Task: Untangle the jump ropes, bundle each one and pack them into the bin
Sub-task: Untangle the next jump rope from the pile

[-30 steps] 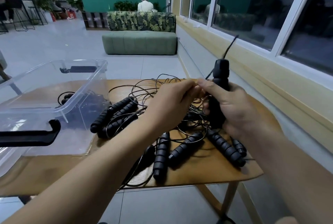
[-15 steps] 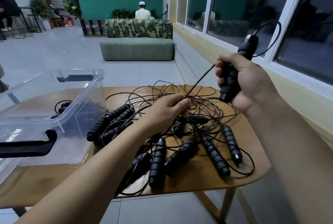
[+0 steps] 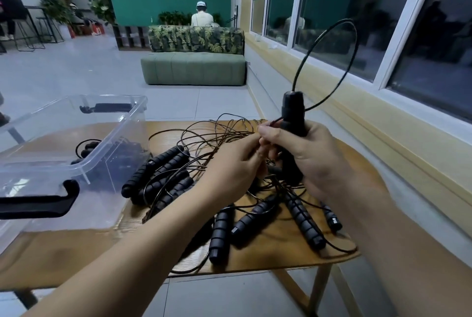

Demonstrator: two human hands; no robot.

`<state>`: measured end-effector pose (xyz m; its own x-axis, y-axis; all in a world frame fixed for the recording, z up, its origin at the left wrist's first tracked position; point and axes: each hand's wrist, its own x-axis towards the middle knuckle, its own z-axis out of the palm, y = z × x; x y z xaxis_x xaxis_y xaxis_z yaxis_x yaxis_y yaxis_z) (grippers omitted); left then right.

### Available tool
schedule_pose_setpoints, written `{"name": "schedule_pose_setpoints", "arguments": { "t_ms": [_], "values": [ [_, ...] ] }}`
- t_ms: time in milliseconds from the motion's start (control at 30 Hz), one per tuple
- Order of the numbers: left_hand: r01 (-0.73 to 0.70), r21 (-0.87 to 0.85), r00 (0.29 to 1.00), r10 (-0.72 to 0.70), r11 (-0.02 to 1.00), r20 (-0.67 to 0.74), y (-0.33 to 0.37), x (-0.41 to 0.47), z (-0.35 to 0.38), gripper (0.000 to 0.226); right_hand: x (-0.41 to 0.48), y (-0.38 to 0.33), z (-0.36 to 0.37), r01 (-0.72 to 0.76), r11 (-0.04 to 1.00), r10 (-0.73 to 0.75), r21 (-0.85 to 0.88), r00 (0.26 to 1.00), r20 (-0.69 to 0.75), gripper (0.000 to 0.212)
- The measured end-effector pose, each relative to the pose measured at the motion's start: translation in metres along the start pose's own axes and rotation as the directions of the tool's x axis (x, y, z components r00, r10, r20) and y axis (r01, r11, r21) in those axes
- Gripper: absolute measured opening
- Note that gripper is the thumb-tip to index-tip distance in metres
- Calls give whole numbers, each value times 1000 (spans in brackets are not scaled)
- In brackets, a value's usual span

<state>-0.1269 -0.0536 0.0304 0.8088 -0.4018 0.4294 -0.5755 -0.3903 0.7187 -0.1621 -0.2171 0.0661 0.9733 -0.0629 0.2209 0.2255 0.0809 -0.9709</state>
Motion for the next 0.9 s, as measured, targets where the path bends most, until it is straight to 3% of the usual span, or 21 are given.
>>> {"name": "schedule_pose_setpoints", "arguments": {
  "t_ms": [100, 333, 533, 700, 800, 900],
  "values": [
    [31, -58, 999, -29, 998, 34, -8, -3, 10, 27, -3, 2, 7, 14, 999, -16, -37, 998, -65, 17],
    [77, -50, 993, -72, 996, 95, -39, -3, 27, 20, 0, -15, 0, 17, 993, -2, 113, 991, -132, 16],
    [36, 15, 999, -35, 999, -3, -37, 12, 19, 18, 16, -18, -23, 70, 980, -14, 189, 960, -280, 15],
    [-24, 56, 992, 31, 998, -124, -11, 17, 4, 19, 16, -5, -15, 80, 995, -73, 54, 991, -110, 21],
    [-6, 157, 990, 27, 988, -137, -8, 19, 9, 32, 12, 2, -3, 91, 995, -94, -41, 991, -99, 16],
    [100, 142, 990, -83, 985, -118, -15, 24, 12, 38, 6, 6, 11, 81, 994, -68, 74, 985, -161, 21]
  ]
}}
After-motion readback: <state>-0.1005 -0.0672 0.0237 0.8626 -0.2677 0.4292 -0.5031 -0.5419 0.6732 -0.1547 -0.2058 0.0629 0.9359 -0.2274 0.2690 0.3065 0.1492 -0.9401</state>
